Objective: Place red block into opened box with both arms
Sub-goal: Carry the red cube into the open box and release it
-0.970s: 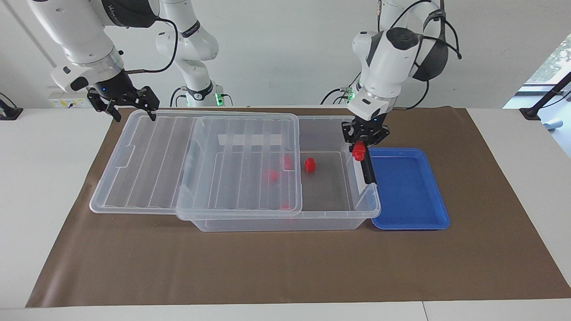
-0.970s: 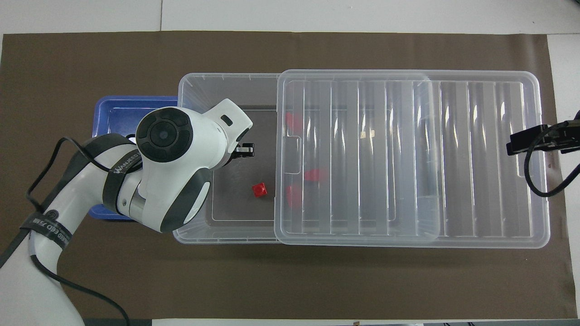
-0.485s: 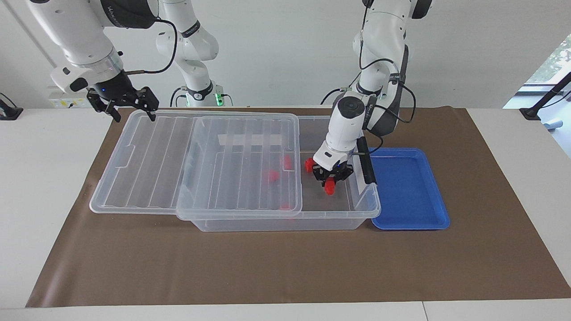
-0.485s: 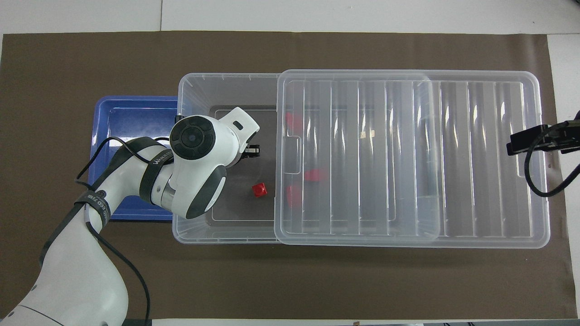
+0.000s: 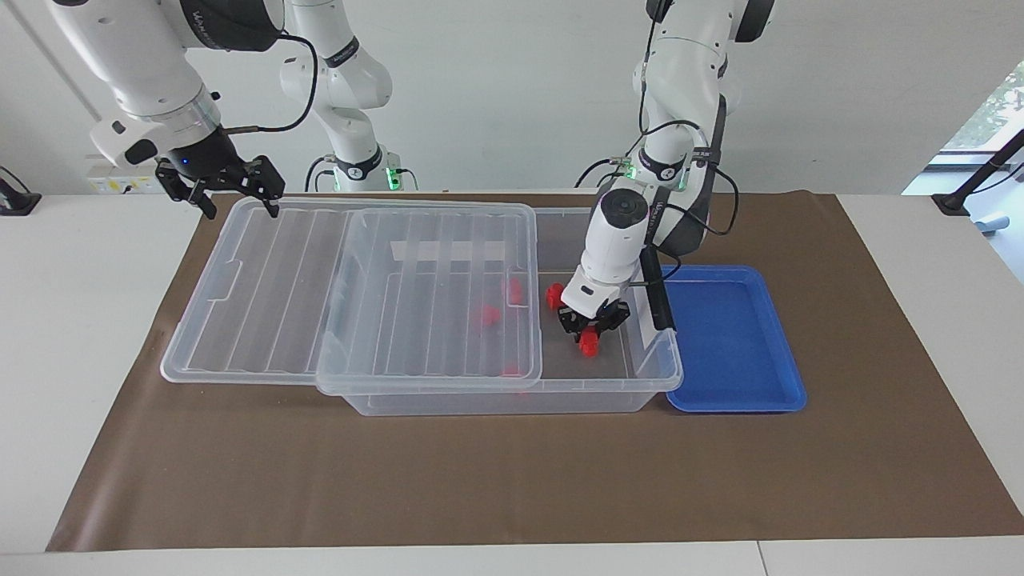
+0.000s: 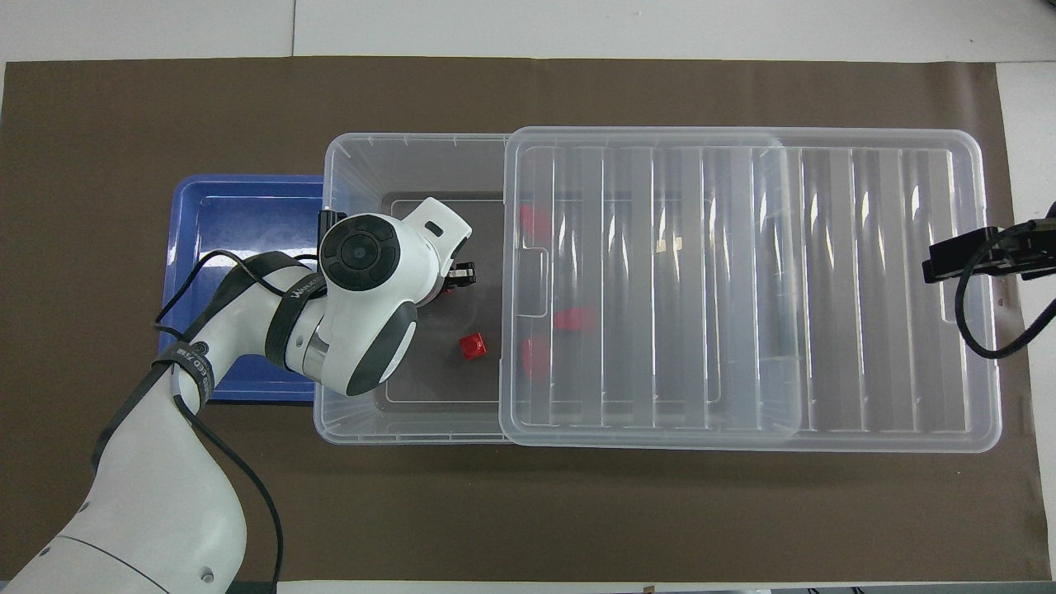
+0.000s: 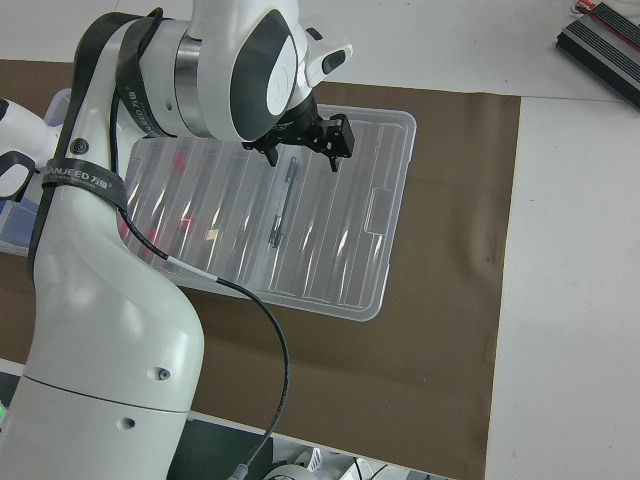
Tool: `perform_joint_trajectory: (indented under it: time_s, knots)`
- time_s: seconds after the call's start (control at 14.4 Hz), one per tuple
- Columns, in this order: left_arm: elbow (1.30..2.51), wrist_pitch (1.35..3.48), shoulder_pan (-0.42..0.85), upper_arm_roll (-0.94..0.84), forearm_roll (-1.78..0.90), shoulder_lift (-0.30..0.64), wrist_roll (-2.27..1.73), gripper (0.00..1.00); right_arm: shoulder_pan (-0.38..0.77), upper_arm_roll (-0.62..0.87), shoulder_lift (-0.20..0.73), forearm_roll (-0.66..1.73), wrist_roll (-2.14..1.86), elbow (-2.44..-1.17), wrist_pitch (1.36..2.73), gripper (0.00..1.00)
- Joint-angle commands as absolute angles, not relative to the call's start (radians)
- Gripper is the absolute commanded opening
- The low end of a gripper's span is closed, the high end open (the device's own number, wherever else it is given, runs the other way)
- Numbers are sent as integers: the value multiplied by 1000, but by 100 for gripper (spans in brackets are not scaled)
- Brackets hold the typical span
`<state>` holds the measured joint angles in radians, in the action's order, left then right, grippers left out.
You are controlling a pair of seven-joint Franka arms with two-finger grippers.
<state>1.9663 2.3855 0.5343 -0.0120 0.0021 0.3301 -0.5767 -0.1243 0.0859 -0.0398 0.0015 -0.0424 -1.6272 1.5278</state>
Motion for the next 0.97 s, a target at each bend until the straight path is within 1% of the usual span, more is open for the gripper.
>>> perform_joint_trajectory:
  time_s: [0.0,0.35,0.62,0.83,0.9]
  knots:
    - [1979,2391,538,-2,25,308,-611,100,-138,94,-60,2,-32,-1649,1528,100]
    - [1967,2303,534,-2,25,221,-611,100,-138,92,-60,2,-32,-1649,1526,100]
    - [1931,2139,532,2,25,115,-595,100,-138,92,-60,0,-31,-1651,1526,100]
    - [1927,2073,517,11,25,46,-549,100,-149,91,-66,0,-49,-1666,1529,100]
    - [1927,2056,477,9,25,32,-507,100,-164,89,-69,0,-86,-1673,1535,71]
